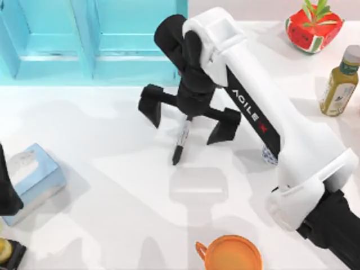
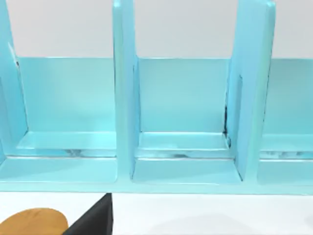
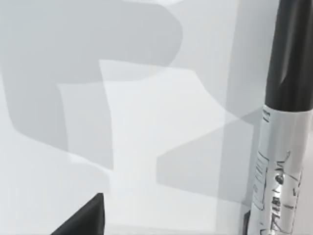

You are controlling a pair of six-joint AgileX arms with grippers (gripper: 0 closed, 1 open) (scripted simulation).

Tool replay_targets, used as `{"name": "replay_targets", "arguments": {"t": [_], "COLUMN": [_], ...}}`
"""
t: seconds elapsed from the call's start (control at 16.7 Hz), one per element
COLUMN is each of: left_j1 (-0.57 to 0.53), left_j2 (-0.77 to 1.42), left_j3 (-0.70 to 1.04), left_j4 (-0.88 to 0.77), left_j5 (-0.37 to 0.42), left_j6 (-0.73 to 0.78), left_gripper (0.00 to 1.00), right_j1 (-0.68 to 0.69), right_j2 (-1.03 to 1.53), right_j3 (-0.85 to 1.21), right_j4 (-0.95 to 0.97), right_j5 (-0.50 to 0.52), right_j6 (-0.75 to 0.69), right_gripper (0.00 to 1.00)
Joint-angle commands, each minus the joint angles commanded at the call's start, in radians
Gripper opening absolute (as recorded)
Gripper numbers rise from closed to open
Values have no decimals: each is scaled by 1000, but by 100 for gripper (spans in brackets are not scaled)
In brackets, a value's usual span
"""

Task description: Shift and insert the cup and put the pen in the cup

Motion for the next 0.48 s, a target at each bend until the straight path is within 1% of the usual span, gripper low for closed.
{"name": "replay_targets", "arguments": {"t": [0.42,0.48], "left_j1": [0,0], "left_j2": [0,0], "left_j3": [0,0], "left_j4": [0,0], "left_j5": [0,0], "left_j6": [0,0], "left_gripper": [100,100], "right_j1": [3,3], "right_j2": [34,34], "right_j3": [22,22], "right_j4": [12,12], "right_j5": [1,1], "right_j6": [3,3], "right_gripper": [100,92]}}
